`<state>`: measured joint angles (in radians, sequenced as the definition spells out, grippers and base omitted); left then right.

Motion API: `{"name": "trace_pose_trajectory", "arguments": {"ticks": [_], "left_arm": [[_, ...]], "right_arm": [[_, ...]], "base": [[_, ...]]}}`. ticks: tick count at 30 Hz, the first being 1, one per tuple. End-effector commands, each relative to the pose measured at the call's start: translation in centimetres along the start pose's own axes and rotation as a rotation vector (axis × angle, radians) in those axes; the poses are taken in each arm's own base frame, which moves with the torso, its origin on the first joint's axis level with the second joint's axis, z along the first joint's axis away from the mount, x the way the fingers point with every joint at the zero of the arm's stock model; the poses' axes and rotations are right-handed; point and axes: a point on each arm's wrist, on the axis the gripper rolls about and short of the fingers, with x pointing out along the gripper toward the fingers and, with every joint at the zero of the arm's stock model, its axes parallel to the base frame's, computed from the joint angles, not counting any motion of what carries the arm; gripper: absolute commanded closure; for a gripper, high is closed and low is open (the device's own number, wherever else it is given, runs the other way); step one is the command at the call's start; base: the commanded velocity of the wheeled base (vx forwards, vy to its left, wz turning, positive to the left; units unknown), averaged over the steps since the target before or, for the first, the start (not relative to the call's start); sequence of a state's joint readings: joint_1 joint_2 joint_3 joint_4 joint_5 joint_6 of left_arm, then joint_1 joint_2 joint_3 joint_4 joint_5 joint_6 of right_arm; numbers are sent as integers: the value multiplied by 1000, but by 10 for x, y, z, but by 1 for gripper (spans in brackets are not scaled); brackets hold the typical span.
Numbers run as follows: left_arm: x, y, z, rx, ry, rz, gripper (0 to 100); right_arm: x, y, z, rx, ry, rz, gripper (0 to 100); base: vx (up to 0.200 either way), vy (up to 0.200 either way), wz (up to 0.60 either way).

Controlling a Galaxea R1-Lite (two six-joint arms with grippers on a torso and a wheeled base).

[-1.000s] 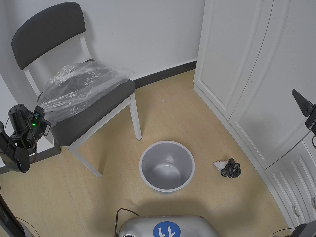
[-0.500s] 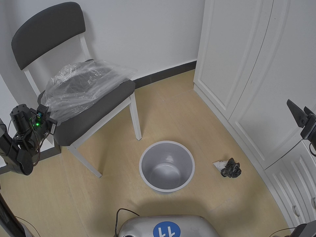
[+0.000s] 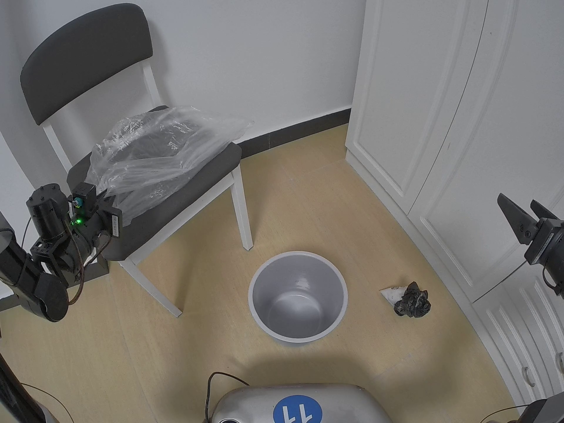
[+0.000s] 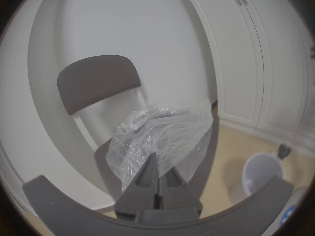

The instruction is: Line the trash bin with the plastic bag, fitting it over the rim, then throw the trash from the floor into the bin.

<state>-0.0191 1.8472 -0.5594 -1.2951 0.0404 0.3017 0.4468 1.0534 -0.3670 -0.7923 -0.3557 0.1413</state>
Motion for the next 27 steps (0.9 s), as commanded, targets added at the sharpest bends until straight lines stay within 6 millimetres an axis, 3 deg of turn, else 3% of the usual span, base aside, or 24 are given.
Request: {"name": "trace_pose_trajectory", "arguments": {"ticks": [1, 4, 7, 10, 14, 17, 27], "left_arm": [[-15, -24, 28, -120, -83, -83, 100], [-23, -36, 36, -184, -102, -106, 100], [-38, -57, 43, -325, -95, -143, 100], [-39, -69, 47, -404, -92, -150, 100], [-31, -78, 57, -421, -116, -111, 100], [-30, -87, 56, -423, -108, -118, 100], [-32, -97, 64, -437, -129, -158, 100]], "right_arm": [[2, 1, -9, -10, 42, 4, 0], [5, 2, -16, -7, 72, 4, 0], [15, 15, -24, 24, 127, 60, 0], [38, 31, -28, 13, 169, 82, 0], [69, 49, -51, 43, 248, 84, 0], [72, 51, -58, 132, 273, 86, 0], [66, 61, -68, 156, 325, 173, 0]], "base": [[0, 0, 0], [0, 0, 0], [0, 0, 0], [0, 0, 0], [0, 0, 0], [0, 0, 0], [0, 0, 0]]}}
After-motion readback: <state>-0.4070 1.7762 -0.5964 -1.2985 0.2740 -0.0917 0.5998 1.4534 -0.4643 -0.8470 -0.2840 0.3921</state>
